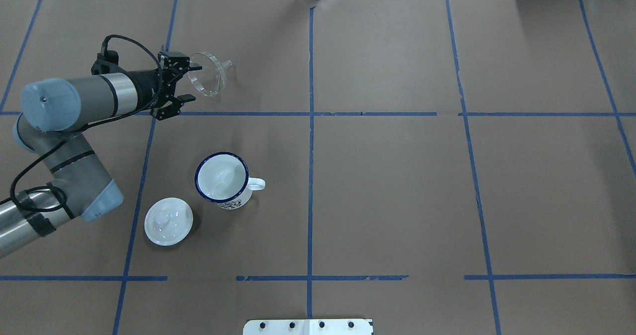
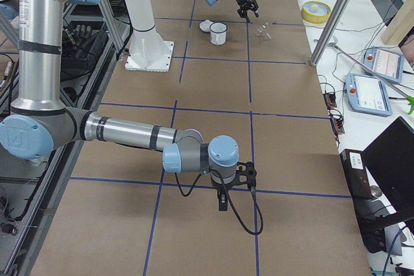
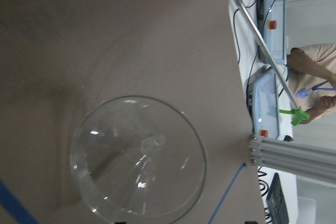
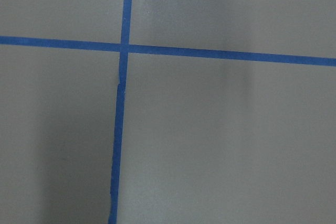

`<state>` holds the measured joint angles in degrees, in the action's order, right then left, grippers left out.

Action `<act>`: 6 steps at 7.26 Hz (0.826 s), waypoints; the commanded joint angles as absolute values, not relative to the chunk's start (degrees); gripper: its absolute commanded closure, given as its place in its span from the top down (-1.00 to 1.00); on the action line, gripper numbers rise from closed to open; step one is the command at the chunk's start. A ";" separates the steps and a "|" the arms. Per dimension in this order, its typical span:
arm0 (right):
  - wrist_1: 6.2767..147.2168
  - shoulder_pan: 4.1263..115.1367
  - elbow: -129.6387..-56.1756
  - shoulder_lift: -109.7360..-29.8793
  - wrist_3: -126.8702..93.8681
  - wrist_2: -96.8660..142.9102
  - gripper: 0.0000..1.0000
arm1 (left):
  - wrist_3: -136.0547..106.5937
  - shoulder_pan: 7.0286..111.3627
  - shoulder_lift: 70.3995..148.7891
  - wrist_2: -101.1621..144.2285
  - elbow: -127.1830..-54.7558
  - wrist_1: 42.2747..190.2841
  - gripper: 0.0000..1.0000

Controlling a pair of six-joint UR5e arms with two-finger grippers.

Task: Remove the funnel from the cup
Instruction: 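Move the left gripper back toward the small white lidded cup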

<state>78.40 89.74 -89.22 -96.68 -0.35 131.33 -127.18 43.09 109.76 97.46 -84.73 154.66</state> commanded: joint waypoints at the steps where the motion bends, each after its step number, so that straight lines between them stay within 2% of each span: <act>1: 78.40 89.74 -89.21 -96.68 -0.35 131.40 1.00 | -118.60 43.07 103.21 104.80 -98.89 136.43 0.61; 2: 78.40 89.74 -89.21 -96.68 -0.35 131.40 1.00 | -115.43 43.07 102.57 108.86 -104.53 125.79 0.61; 4: 78.40 89.74 -89.21 -96.68 -0.35 131.40 1.00 | -109.12 40.36 102.31 109.07 -111.06 106.71 0.61; 5: 78.40 89.74 -89.21 -96.68 -0.35 131.40 1.00 | -104.98 37.91 102.30 109.07 -113.62 99.39 0.61; 6: 78.40 89.74 -89.21 -96.68 -0.35 131.40 1.00 | -101.46 34.05 100.56 108.38 -114.43 98.62 0.61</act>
<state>78.40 89.74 -89.21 -96.68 -0.35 131.39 -105.94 37.85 101.86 108.79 -112.41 103.12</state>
